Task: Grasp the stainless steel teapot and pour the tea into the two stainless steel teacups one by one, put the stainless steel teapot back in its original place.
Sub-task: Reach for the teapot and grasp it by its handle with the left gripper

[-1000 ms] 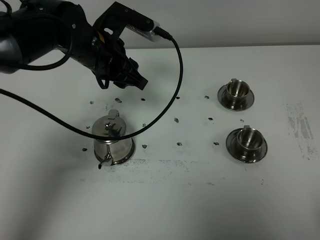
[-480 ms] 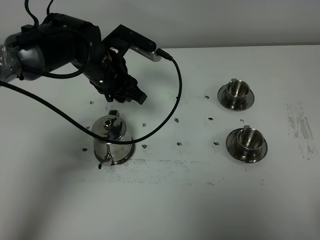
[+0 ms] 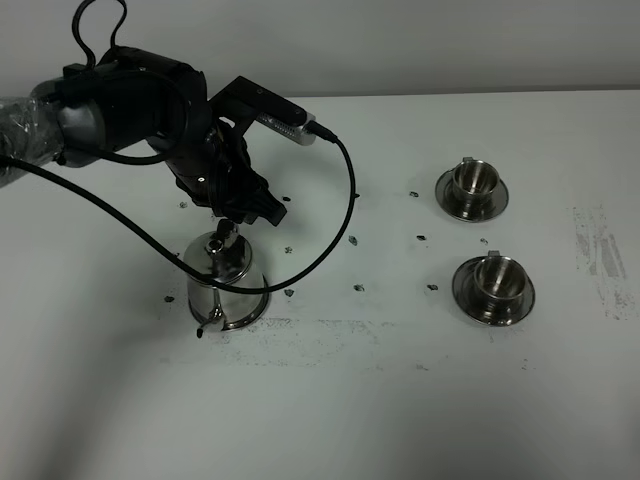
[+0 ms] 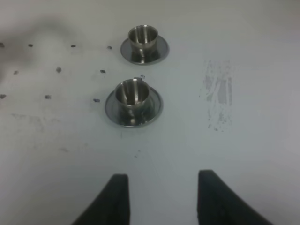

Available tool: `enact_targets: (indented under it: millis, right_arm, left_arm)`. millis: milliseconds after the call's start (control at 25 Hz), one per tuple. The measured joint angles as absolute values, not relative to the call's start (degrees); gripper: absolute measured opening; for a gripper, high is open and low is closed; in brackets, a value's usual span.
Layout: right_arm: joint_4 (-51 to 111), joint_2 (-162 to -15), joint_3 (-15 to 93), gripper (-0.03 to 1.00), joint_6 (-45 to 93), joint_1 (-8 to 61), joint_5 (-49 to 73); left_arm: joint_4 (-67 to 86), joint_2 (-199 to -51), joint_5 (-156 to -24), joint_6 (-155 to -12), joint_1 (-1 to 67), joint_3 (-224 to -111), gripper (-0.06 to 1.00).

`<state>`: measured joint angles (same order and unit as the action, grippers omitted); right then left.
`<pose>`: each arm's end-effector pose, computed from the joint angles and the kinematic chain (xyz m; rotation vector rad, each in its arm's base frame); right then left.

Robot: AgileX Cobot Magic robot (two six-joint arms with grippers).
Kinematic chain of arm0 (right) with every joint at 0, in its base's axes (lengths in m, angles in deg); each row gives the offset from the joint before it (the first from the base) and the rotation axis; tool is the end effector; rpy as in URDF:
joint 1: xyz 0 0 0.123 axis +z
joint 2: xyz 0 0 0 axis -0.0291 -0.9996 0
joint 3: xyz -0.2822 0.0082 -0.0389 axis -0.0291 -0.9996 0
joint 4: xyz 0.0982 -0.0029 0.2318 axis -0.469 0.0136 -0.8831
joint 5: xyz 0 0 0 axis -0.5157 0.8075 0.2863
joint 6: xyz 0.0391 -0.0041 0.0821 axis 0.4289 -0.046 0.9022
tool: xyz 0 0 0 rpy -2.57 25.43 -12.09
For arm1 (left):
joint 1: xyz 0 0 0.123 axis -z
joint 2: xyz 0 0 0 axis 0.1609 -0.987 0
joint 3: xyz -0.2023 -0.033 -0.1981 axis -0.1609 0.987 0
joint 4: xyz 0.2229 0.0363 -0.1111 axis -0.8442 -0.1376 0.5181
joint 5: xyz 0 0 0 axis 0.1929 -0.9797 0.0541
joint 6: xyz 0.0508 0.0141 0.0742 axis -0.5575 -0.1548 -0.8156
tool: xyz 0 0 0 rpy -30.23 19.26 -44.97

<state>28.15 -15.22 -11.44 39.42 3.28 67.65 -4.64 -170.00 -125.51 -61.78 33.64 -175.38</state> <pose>-0.0124 0.0131 0.2792 -0.1826 2.0626 0.1346 0.4018 -0.1810 0.1815 0.8587 2.5718 -0.0454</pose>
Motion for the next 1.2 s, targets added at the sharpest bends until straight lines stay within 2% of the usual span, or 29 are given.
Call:
enact_targets:
  millis: [440,1200]
  right_arm:
    - [28.2,-15.2,-11.4,0.33,39.4,3.3,67.7]
    - [28.2,-15.2,-11.4,0.33,39.4,3.3,67.7]
  left_arm:
    - [-4.9,-170.3,-126.1,-62.3,31.1,-175.4,0.43]
    - [-5.9,-168.6,-132.6,-69.2,30.4,-175.4,0.43]
